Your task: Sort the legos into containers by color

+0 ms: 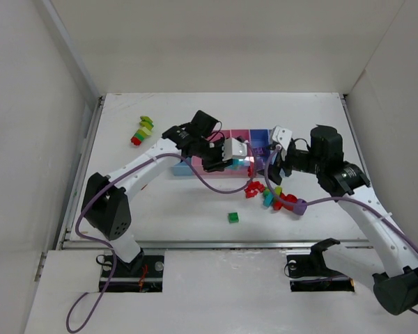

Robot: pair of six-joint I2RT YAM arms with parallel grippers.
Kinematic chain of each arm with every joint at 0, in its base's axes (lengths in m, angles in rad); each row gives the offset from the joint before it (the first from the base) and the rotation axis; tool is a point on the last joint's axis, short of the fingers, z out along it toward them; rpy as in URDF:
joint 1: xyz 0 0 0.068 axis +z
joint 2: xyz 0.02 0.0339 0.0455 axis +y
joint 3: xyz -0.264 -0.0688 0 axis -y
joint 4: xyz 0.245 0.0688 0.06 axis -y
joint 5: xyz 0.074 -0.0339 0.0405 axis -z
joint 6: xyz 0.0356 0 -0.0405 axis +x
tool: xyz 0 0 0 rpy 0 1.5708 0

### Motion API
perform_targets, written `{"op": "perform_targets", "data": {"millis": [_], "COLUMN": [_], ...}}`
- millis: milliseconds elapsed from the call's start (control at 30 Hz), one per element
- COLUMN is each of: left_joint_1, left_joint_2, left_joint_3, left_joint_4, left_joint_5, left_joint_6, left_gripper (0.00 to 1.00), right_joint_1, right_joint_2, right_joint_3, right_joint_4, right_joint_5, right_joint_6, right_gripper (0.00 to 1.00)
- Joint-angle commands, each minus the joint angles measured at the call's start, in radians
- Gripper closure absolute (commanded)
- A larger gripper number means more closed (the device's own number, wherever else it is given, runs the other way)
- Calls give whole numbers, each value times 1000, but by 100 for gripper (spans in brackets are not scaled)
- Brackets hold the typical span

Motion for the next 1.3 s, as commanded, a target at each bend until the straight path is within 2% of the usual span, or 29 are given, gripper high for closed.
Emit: {"op": "perform_targets", "data": {"millis": [0, 133, 567, 833, 967, 1067, 1267], "left_joint_1": [12, 23, 13, 13, 13, 13, 4], "left_joint_2": [-79, -79, -97, -97, -88, -88, -79], "left_joint_3": [-2, 9, 27, 47, 47, 47, 56], "left_joint_4": [-19, -51, -79, -88, -88, -88, -88], "left_joint_5": [11, 40, 78, 87, 97, 97, 97], "left_joint_6": [83, 93, 132, 123, 123, 123, 123], "left_gripper": [100, 100, 100, 100, 100, 100, 100], "right_joint_1": [-1, -1, 10, 33, 33, 42, 60], "right_joint_2": [0, 33, 78, 133, 142, 152, 172], "right_joint_3": [31, 32, -11, -1, -1, 9, 18], "right_joint_4": [-176, -200, -72, -62, -62, -53, -87], "right_joint_5": [-23, -23, -26, -57, -69, -91, -100], "right_joint_6": [-200, -253, -253, -262, -262, -262, -273], "right_gripper": [15, 27, 24, 37, 48, 51, 67]}}
